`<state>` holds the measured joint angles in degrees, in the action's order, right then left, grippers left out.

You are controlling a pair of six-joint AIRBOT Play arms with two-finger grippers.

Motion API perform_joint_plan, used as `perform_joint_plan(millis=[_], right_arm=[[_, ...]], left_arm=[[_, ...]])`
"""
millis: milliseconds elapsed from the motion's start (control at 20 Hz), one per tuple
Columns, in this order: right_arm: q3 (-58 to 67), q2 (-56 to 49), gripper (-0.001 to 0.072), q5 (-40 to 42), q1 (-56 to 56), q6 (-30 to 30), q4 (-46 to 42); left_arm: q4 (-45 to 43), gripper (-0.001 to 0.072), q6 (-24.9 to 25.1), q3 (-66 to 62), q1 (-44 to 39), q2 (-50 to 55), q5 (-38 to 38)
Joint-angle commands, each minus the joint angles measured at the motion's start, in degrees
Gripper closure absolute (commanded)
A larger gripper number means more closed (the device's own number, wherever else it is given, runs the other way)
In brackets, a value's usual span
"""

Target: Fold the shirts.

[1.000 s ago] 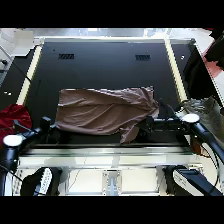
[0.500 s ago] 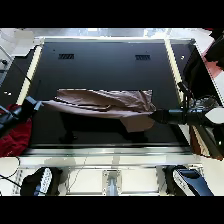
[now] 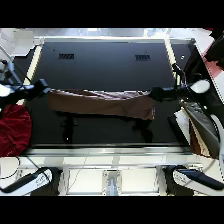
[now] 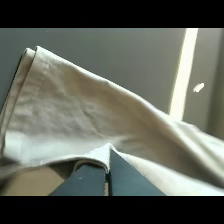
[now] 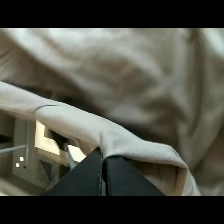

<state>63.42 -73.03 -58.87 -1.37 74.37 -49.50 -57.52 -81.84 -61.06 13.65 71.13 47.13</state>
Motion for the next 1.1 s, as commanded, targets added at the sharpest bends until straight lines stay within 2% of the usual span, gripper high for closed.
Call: perform_joint_plan(millis=[0, 150, 400, 550, 600, 650, 700, 750, 900, 1050], right_arm=[[8.0, -12.3, 0.07, 3.9, 2.0, -0.6, -1.0], [12.4, -19.8, 0.07, 4.7, 3.3, -0.4, -3.0], [13.0, -25.8, 0.07, 5.0, 3.5, 4.6, -10.4], [13.9, -25.9, 0.0697, 4.7, 3.5, 5.2, -12.2], [15.2, -25.7, 0.0695, 3.3, 3.5, 5.2, -12.2], [16.9, -25.5, 0.0655, 1.3, 3.5, 5.2, -12.3], [19.4, -25.2, 0.0559, -2.1, 3.3, 5.2, -12.6], [22.1, -24.7, 0.0523, -5.9, 3.2, 5.3, -13.7], [30.6, -21.4, 0.0504, -19.2, 2.0, 6.0, -21.1], [34.8, -14.7, 0.0501, -25.6, -1.7, 5.9, -26.7]], left_arm=[[-11.8, 0.0699, -4.8, -7.0, -5.0, 11.0, -3.3], [-21.7, 0.0698, -9.7, -11.2, -6.9, 16.8, -3.3], [-22.2, 0.0696, -9.1, -11.8, -7.2, 19.9, -3.5], [-21.7, 0.0681, -8.8, -11.8, -7.3, 19.9, -3.1], [-21.6, 0.0588, -8.8, -11.8, -7.5, 19.7, -2.7], [-21.5, 0.0322, -8.8, -11.8, -7.5, 19.2, -2.1], [-21.6, 0.0091, -8.8, -11.8, -7.5, 18.2, -1.9], [-21.6, 0.0027, -8.8, -11.8, -7.3, 16.7, -1.7], [-21.6, 0.0027, -8.8, -12.3, -6.3, 9.8, -2.2], [-21.6, 0.0026, -8.7, -12.5, -6.7, 0.8, -7.9]])
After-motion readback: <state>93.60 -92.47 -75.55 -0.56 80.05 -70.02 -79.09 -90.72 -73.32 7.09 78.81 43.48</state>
